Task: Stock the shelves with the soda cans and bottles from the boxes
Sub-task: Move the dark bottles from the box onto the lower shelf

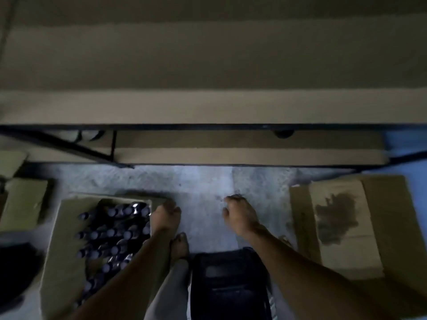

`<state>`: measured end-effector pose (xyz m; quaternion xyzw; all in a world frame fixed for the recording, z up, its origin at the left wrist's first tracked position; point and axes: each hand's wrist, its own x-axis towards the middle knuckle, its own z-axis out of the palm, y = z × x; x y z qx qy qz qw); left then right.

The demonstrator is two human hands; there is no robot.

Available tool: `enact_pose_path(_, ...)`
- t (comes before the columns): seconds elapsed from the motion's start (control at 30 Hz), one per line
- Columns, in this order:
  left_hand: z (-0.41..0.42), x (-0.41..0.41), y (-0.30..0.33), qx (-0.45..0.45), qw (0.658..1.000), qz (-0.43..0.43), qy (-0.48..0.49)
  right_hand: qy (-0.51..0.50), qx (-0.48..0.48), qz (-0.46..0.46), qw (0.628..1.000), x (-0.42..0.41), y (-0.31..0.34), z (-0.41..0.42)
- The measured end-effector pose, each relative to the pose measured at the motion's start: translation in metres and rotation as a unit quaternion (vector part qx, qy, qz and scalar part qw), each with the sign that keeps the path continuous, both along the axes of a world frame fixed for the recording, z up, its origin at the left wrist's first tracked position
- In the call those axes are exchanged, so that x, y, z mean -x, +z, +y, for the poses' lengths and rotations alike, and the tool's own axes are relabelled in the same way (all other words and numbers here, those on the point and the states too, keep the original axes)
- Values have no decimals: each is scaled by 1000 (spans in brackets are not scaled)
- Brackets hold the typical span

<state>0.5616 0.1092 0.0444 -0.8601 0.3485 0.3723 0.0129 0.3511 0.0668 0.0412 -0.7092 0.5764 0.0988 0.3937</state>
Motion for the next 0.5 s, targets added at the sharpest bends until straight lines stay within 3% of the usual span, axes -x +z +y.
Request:
enact_pose_path(0.3, 152, -134, -23, 7, 958, 5, 285, 247, -7, 10, 969, -186, -9, 23)
enact_pose_path(0.5, 249, -164, -39, -5, 888, -6, 460, 357, 20, 15, 934, -291, -25, 39)
